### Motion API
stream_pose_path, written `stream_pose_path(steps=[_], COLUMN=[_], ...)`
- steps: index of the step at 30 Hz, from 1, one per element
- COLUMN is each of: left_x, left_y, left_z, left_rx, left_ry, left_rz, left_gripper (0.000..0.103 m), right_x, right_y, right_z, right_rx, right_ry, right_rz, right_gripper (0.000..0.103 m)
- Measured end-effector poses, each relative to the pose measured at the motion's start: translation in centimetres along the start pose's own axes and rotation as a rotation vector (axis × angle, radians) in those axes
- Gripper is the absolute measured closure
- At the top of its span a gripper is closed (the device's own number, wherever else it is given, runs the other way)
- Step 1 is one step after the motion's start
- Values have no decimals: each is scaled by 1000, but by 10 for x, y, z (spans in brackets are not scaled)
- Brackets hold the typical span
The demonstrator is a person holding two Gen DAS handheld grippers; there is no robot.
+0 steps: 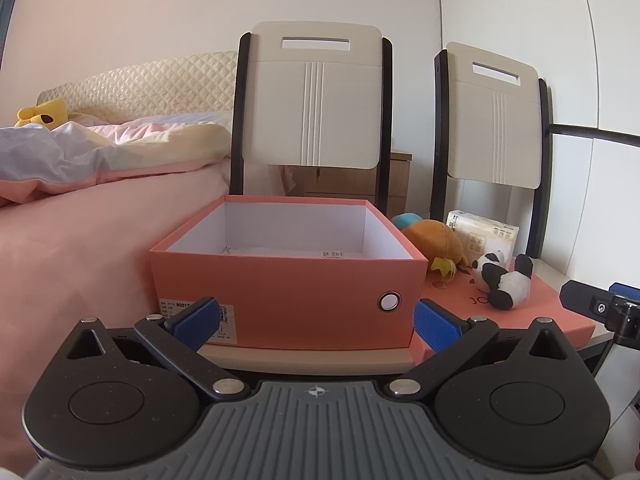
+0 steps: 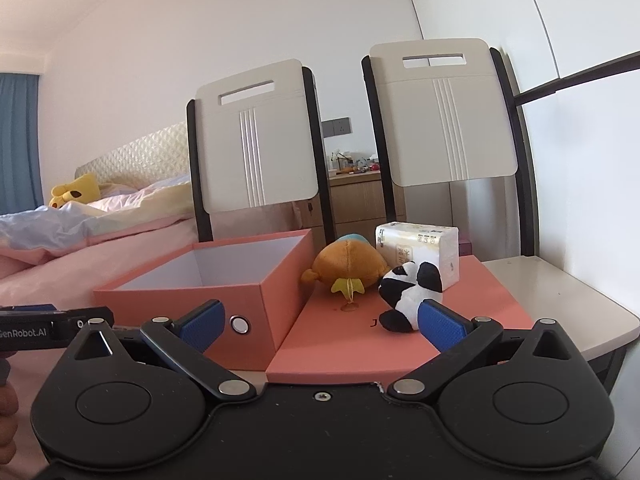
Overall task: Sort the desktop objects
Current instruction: 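Move the left tool toward the panda plush beside the pink box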
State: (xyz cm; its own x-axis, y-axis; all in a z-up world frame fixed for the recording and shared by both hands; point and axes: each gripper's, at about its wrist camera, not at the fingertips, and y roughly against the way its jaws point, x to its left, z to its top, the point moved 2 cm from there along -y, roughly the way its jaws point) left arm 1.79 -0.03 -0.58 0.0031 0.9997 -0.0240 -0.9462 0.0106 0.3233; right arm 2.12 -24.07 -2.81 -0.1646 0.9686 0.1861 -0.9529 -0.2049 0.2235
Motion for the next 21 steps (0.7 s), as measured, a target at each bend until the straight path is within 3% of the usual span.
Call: stream_pose_path(steps=[8, 18, 21], left_x=[0, 1, 2], left_y=[4, 2, 3], left_z=[1, 1, 1], left_rx=[-3, -19, -23], left_ry=[8, -17, -18], left_rz=[-14, -11, -10], left_gripper=[0, 0, 0], right_x=[12, 0, -2], right_y=[5, 6, 8], right_z=[-6, -9, -8], right_rx=[-114, -82, -74], right_ry=[10, -21, -31], right_rz=[21, -6, 23], right_gripper=[1, 1, 1])
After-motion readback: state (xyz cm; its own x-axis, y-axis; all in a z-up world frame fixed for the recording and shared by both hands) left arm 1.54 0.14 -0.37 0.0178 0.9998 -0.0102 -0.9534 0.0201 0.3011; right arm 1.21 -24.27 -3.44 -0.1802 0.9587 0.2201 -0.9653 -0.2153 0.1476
